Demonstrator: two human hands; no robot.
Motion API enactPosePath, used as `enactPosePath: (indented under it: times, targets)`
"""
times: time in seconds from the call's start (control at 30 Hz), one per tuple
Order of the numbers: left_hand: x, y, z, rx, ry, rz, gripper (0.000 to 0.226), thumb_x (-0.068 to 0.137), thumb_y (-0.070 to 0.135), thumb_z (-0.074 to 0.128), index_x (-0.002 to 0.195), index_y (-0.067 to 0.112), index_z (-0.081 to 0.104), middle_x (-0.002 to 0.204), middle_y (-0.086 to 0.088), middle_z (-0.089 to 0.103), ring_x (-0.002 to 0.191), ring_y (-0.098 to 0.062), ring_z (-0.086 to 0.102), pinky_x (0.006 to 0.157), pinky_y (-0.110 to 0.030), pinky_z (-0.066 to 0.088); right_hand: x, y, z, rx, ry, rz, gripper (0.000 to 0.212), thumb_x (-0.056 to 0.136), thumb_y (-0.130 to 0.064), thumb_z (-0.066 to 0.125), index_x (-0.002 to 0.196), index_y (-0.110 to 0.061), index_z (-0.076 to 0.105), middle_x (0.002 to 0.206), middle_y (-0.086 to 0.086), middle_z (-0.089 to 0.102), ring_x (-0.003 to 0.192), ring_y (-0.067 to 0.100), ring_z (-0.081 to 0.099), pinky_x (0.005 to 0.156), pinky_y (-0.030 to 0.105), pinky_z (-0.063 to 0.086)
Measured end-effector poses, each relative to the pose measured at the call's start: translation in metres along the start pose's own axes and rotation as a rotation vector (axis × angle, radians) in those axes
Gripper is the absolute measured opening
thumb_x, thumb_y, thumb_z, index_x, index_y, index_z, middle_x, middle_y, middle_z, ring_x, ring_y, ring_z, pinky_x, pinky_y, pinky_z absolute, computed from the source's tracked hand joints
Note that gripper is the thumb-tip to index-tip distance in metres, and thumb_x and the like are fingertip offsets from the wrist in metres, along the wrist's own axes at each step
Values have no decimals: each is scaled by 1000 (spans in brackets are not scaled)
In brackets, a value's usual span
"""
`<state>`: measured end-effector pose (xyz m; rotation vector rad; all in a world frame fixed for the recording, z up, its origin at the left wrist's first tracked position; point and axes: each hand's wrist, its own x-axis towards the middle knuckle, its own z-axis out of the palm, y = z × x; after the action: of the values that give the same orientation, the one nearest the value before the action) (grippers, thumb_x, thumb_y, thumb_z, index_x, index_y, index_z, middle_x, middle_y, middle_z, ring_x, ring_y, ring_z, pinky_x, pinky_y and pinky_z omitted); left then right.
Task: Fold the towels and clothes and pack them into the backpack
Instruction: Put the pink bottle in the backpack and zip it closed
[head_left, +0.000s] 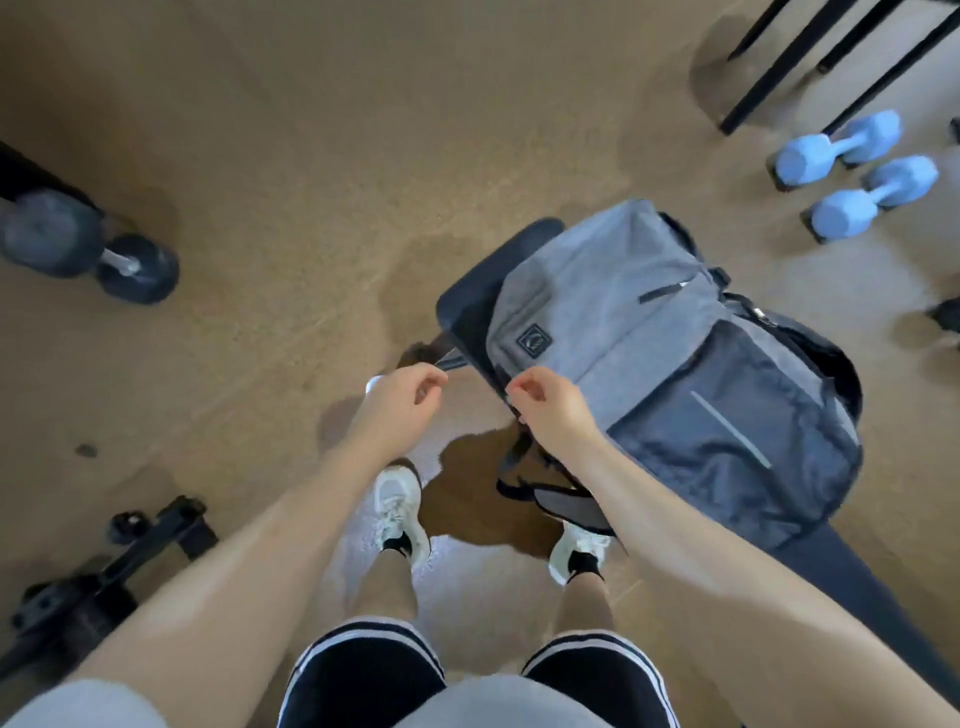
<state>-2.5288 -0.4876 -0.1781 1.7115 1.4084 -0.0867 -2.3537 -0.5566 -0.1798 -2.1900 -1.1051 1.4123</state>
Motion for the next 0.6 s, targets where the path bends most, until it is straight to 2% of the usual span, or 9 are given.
enactPosePath:
  times: [0.07,0.17,0.23,0.37,0.47,0.6]
  targets:
    - [11,-44,-27,12,37,-57,19,91,18,51,105,21,63,97,2,64,87,-15,59,79,-26,44,27,-21,54,32,-29,34,14,94,-16,48,99,-9,60,87,3,59,85,22,58,70,27,40]
    - [36,-111,-52,-92,72,-141,18,89,15,52,103,18,64,93,0,64,87,-18,61,83,-27,45,76,-33,135,-3,-58,106,16,92,-14,48,94,-4,60,83,4,57,81,22,54,63,28,37]
    - [56,-158,-57,-152,82,-200,17,90,15,52,101,18,64,88,2,62,84,-16,59,81,-25,43,113,-32,188,-39,-76,181,16,92,-15,45,93,-5,58,83,5,55,82,25,55,63,30,41]
    - [99,-246,-44,-202,64,-253,13,91,17,52,98,21,62,88,2,62,81,-15,58,83,-28,46,180,-13,280,-214,-108,231,21,91,-18,46,105,-4,54,107,15,56,92,32,55,72,36,43]
    - [132,-302,-21,-231,41,-281,11,91,18,53,91,28,57,84,6,61,80,-17,60,82,-29,47,223,9,324,-380,-55,213,35,93,-31,49,123,-14,45,119,12,48,102,33,55,79,40,45]
    - [161,-356,7,-206,19,-305,12,91,19,54,94,29,59,87,8,61,79,-15,61,79,-26,45,264,36,360,-648,-38,198,66,87,-52,52,140,-23,25,130,10,39,106,34,55,77,39,43]
